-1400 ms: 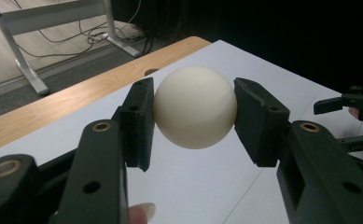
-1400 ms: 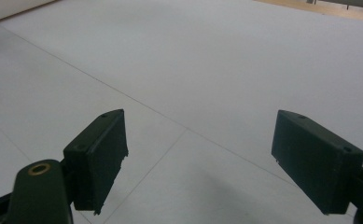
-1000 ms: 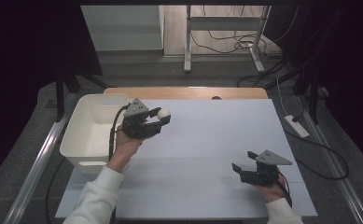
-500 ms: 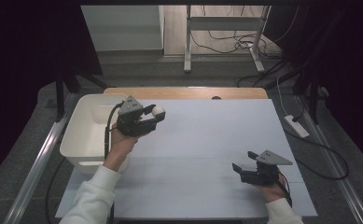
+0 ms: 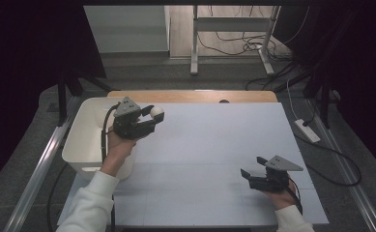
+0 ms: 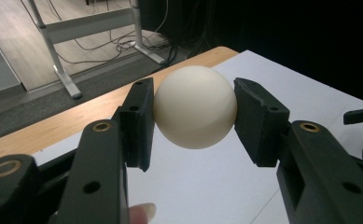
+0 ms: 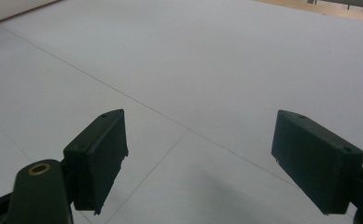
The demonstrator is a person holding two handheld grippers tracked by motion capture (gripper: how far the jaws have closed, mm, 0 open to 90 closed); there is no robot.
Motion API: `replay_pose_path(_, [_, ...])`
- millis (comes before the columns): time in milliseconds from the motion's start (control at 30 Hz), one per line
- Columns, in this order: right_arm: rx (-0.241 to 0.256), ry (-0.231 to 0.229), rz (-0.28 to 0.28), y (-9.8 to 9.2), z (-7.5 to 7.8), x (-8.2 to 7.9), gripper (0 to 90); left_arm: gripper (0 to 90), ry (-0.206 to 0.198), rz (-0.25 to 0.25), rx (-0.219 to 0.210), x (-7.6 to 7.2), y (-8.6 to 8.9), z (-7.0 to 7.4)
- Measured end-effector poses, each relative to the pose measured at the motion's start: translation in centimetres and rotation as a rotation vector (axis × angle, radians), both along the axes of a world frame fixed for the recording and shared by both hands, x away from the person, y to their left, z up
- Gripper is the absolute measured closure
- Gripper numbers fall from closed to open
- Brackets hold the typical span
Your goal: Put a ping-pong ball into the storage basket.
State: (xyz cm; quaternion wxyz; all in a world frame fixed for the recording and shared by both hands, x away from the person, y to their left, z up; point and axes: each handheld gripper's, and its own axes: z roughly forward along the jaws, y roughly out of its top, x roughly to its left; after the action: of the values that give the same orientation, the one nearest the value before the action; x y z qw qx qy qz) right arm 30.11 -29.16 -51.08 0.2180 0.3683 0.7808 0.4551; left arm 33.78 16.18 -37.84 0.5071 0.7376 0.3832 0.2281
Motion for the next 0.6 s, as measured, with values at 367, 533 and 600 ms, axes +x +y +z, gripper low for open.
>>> replay_pose_path(367, [-0.002,-0.001,0.000,0.0,0.0,0.0,18.6,50.8,-0.012,0.019,0.001,-0.3,0.9,0.6])
replay_pose_path(533, [-0.002,-0.002,-0.001,0.0,0.0,0.0,18.6,50.8,-0.015,0.029,-0.004,-0.4,1.2,0.8])
replay_pose_path(600, [-0.002,-0.002,-0.001,0.0,0.0,0.0,18.6,50.8,-0.016,0.031,-0.006,-0.4,1.3,0.8])
